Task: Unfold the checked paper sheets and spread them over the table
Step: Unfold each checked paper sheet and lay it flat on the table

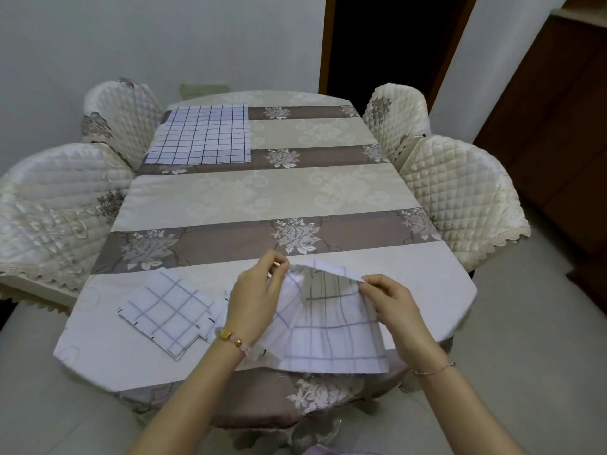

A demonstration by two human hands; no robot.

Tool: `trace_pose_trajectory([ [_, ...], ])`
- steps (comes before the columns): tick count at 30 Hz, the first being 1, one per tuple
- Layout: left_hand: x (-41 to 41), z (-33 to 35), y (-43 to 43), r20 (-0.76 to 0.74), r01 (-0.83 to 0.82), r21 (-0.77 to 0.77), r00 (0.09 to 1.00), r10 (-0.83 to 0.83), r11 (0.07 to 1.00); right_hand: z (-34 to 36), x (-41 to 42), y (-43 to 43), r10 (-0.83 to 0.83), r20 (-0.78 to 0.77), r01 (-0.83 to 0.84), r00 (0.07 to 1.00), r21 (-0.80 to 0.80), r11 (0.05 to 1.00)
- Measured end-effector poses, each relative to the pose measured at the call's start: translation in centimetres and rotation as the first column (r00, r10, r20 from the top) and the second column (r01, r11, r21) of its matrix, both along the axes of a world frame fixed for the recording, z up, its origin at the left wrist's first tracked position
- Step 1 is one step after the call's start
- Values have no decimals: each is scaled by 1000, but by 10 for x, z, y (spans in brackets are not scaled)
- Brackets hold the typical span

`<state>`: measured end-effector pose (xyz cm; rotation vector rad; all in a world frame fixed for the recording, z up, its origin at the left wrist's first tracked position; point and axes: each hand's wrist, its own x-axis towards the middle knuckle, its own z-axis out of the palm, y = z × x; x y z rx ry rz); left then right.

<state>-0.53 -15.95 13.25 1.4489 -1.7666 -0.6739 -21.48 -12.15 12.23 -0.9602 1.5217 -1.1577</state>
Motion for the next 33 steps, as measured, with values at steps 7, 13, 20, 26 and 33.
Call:
trace_pose_trajectory([
  [7,29,56,-41,60,168,-50,984,-165,985,40,-31,-24,132,-236,-169,963,-141,976],
  [13,45,61,-69,146,272,38,950,-274,962,50,-50,-40,322,-417,-346,850,19,938],
  [20,72,-9,-86,347,162,182,912,-218,970,-14,-69,-53,385,-342,-311,857,251,917],
  [26,80,-56,-78,532,-64,13,845,47,998,-55,-65,-49,189,-160,-145,969,251,957],
  [33,32,-97,-7,510,301,49,813,-283,952,-88,-68,-40,5,-73,15,997,266,964],
])
